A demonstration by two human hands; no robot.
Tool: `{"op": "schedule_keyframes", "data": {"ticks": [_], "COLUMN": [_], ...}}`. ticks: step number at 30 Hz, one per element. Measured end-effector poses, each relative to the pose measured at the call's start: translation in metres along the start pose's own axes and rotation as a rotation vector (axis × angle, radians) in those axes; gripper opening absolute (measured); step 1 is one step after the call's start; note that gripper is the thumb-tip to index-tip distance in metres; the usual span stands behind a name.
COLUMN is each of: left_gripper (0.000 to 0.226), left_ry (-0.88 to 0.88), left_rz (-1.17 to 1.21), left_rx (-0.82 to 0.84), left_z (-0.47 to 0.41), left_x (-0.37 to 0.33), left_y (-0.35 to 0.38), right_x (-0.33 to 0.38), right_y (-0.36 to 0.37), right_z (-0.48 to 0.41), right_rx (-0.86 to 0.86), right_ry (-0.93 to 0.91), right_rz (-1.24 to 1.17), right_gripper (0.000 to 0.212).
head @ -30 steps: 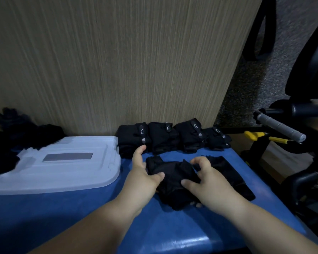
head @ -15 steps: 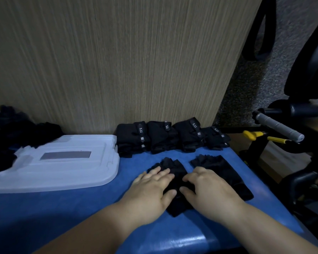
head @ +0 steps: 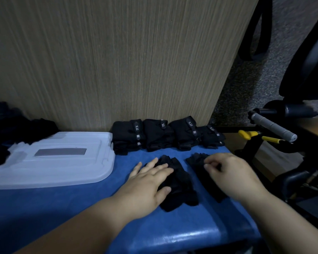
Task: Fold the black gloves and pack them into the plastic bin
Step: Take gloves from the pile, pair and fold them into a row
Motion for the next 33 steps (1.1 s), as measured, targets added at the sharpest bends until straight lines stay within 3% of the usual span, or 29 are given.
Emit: {"op": "schedule_keyframes", "data": {"ticks": [4,8,16,19,23,28,30,33], "left_gripper": [0.041,0.043,0.047,0.048,0.044,0.023,0.022,0.039], "left_ry": [0.082,0.116,0.112,0.110,0.075,-0.024,-0.084,-0.212], "left_rz": [0.081,0.075,-0.020,0.001,0.168,0.368,0.410,0.536], "left_rx": [-0.106,0.029,0.125,0.127,0.014,-0.183,-0.233,-0.263], "left_z": [0.001,-0.001,-0.006,-0.006,-0.005,-0.001,-0.001,0.002], "left_x": [-0.013,-0.021,-0.023,-0.023,-0.018,-0.007,-0.003,0.005], "left_y": [-0.013,0.002,0.015,0.016,0.005,-0.016,-0.022,-0.027], "right_x": [-0.053,-0.081,-0.067,-0.059,-0.033,-0.006,0.007,0.022], "right_y": [-0.012,0.004,0.021,0.025,0.031,0.037,0.039,0.044], "right_z": [-0.005,-0.003,-0.002,-0.003,0.002,0.000,0.001,0.003], "right_rx": [0.008,0.202,0.264,0.245,0.310,0.464,0.519,0.528], "right_ry": [0.284,0.458,0.410,0.374,0.389,0.342,0.287,0.174], "right_rz": [0.012,0.059,-0.164,-0.411,-0.914,-1.238,-1.295,-1.229], "right_gripper": [0.022,0.046,0.044,0.026,0.015,0.058,0.053,0.028]}}
Point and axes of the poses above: each hand's wrist, its own z-axis away from the middle knuckle, its own y-axis out of the palm, x = y × z, the point moved 8 cm from there along -z, towards the middle knuckle, and after that the axes turned 3 degrees about x, right-handed, at the moved point
